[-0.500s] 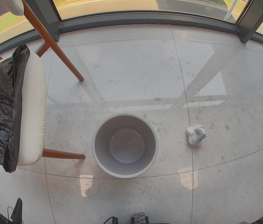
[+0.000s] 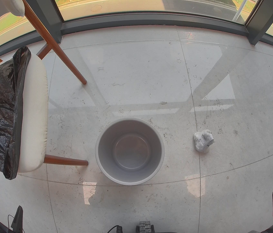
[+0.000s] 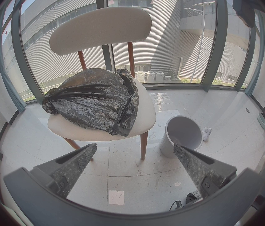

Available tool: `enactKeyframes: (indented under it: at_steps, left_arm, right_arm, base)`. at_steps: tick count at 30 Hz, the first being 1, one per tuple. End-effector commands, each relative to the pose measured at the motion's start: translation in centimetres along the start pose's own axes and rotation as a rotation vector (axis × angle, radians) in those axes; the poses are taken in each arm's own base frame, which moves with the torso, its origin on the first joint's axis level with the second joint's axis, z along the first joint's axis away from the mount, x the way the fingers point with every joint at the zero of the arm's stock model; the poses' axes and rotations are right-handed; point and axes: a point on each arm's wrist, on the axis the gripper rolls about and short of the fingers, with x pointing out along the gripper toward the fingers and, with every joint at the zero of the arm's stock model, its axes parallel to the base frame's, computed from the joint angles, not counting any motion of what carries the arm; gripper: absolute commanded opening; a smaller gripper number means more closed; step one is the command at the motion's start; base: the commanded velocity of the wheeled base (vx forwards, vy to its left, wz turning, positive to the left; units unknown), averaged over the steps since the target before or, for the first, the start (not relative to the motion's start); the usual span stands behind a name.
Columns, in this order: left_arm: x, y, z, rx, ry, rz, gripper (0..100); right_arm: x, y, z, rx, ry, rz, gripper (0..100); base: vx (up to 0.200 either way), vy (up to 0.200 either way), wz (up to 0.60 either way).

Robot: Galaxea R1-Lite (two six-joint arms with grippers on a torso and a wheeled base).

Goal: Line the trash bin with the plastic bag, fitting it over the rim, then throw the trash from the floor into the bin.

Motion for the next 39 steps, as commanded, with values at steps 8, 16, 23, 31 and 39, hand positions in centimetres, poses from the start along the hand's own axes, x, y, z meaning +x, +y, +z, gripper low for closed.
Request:
enactKeyframes:
  at_steps: [8, 16, 23, 31, 39]
  left_arm:
    - [0.0, 0.0, -0.4, 0.001, -0.006, 0.001, 100]
    - [0.0, 0.0, -0.4, 0.001, -0.006, 0.001, 100]
    - [0.0, 0.0, -0.4, 0.001, -0.008, 0.002, 100]
    - [-0.3, 0.0, 1.8, -0.007, -0.224, -0.005, 100]
    - [-0.5, 0.1, 2.7, 0.014, -0.301, -0.008, 100]
  right_arm:
    - [0.0, 0.0, -0.5, 0.001, 0.003, -0.001, 100]
    - [0.0, 0.0, -0.5, 0.001, 0.005, 0.001, 100]
    - [0.0, 0.0, -0.5, 0.003, 0.005, 0.001, 100]
    - [0.0, 0.0, -0.5, 0.003, 0.003, 0.001, 100]
    - [0.0, 0.0, -0.5, 0.003, 0.003, 0.001, 100]
  base:
    - [0.000, 0.000, 0.00]
    - [0.000, 0.000, 0.00]
    - [0.000, 0.000, 0.00]
    - [0.000, 0.000, 0.00]
    - [0.000, 0.000, 0.00]
